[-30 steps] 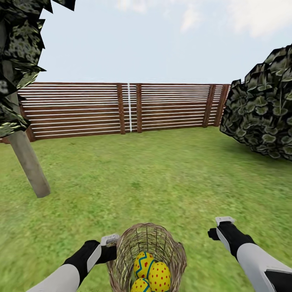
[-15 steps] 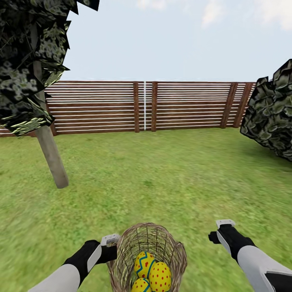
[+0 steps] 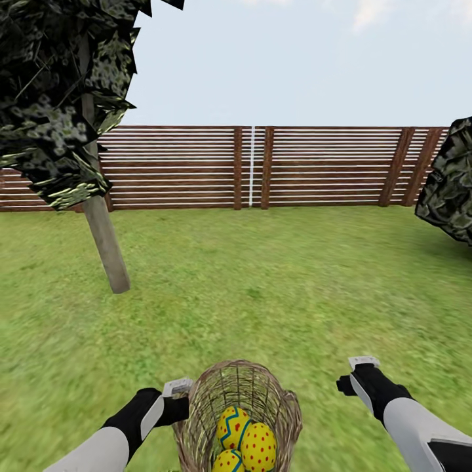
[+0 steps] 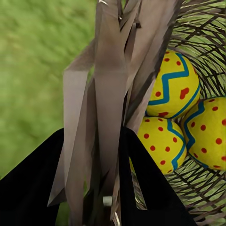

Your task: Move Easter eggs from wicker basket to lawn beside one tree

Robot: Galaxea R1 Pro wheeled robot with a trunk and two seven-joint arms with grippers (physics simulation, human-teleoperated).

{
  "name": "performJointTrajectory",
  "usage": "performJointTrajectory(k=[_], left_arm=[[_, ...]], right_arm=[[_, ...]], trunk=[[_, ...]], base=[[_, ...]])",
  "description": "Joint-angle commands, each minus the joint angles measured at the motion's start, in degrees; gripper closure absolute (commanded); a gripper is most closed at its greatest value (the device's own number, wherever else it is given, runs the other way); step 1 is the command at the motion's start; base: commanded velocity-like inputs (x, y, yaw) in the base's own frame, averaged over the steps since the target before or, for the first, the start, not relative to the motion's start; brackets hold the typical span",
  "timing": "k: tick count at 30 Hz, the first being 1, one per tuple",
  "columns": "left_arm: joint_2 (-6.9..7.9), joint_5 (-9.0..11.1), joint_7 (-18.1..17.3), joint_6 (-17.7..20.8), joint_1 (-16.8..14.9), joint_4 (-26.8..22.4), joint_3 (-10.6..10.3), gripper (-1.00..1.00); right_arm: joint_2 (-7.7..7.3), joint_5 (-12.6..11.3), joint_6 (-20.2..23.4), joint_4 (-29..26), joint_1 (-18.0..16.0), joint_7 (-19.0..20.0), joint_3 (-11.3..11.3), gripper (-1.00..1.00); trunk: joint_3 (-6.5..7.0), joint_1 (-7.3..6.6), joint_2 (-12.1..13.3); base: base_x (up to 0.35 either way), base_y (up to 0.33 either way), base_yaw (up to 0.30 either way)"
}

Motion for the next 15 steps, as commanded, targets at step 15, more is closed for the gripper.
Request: performJointTrajectory(k=[15], left_arm=[[0.02, 0.65, -0.06, 0.35, -0.03, -0.11, 0.58, 1.0]], right_arm=[[0.04, 3.02, 0.23, 0.32, 0.45, 0.2, -0.45, -1.0]], trunk=[[-1.13, -0.01, -0.03]], base=[[0.0, 0.0, 0.214]])
